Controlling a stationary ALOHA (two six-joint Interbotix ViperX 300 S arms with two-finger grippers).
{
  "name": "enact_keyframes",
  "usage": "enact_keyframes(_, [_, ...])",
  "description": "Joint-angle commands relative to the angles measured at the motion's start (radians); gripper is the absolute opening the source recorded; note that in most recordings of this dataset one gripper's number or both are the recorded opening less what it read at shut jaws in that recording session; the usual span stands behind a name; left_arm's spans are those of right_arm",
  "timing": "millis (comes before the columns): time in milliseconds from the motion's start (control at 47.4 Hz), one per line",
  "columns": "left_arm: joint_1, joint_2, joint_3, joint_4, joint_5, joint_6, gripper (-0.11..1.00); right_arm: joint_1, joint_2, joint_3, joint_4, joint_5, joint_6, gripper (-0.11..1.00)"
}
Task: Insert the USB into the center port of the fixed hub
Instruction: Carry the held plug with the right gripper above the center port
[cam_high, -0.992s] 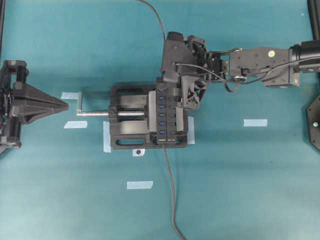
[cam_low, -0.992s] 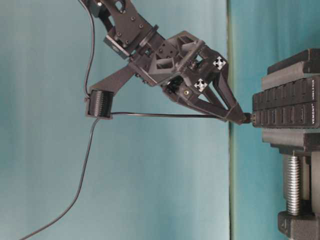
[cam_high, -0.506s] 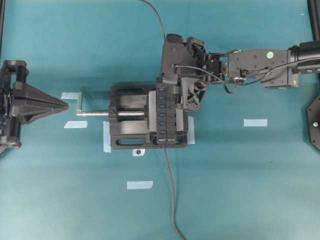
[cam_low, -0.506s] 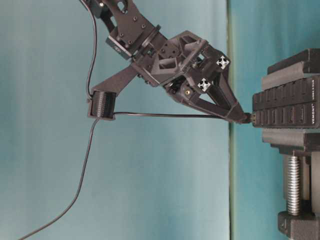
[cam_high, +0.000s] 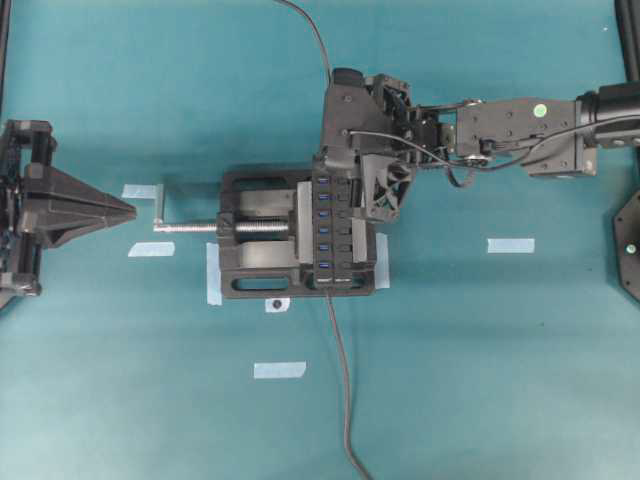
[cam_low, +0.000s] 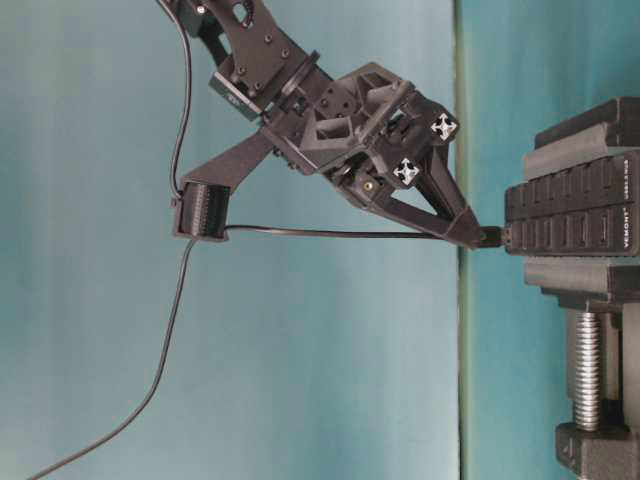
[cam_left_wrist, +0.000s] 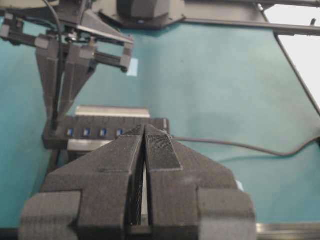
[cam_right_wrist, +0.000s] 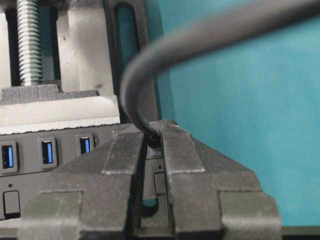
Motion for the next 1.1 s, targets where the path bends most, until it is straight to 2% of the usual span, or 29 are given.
enact_keyframes(0, [-0.002, 0.005, -0.012, 0.002, -0.006, -0.002, 0.01, 0.008, -0.020, -0.023, 0.003, -0.002, 0.006, 0.09])
enact_keyframes(211, [-0.002, 0.005, -0.012, 0.002, -0.006, -0.002, 0.01, 0.009, -0.031, -0.037, 0.006, 0.008, 0.009, 0.09])
enact_keyframes(591, [-0.002, 0.005, -0.012, 0.002, -0.006, -0.002, 0.01, 0.031, -0.080, -0.089, 0.017, 0.123, 0.011, 0.08])
enact_keyframes(739, [-0.002, 0.005, -0.015, 0.002, -0.006, -0.002, 0.01, 0.052, -0.104, -0.091, 0.052, 0.156, 0.011, 0.08])
enact_keyframes(1076, [-0.002, 0.005, -0.015, 0.002, -0.008, -0.002, 0.01, 0.104, -0.110, -0.083, 0.095, 0.161, 0.012, 0.08])
